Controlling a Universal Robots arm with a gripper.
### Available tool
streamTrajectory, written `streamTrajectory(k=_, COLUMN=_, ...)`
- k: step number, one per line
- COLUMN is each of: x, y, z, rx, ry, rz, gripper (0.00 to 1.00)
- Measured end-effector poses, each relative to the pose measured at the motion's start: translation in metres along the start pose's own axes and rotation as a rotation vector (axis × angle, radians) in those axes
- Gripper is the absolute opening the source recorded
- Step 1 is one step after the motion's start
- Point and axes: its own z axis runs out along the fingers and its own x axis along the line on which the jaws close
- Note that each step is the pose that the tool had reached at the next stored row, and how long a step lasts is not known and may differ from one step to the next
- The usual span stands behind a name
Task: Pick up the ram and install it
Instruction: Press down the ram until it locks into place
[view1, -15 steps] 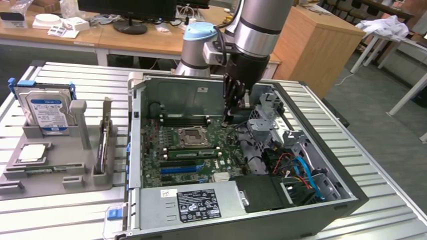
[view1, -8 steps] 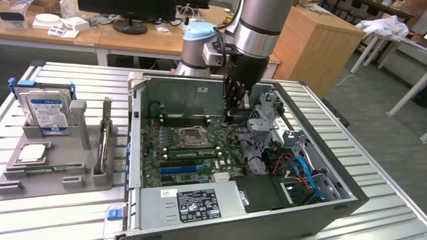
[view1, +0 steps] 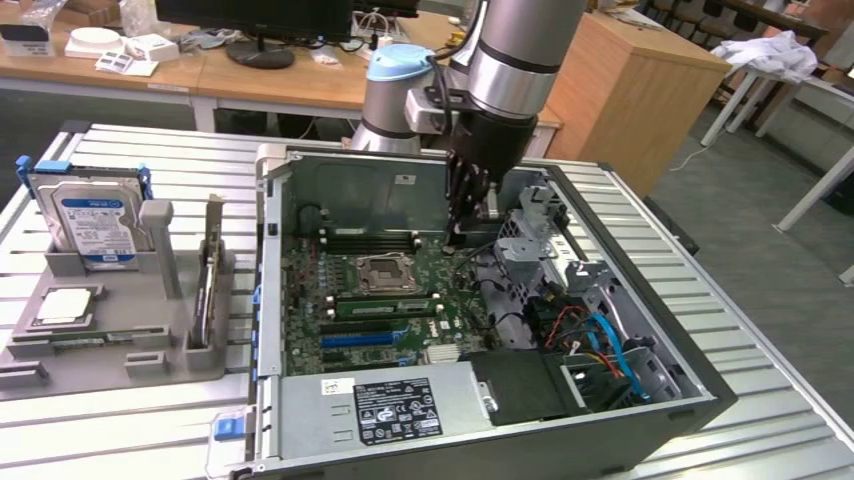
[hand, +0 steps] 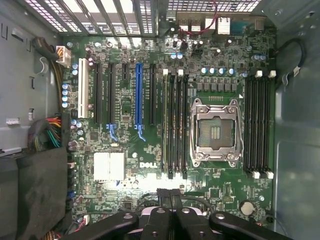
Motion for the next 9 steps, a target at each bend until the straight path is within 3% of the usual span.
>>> streamTrajectory(k=9, x=0.0, y=0.0, z=0.0049, rx=0.0, ry=0.0001, rz=0.0, gripper=0.11)
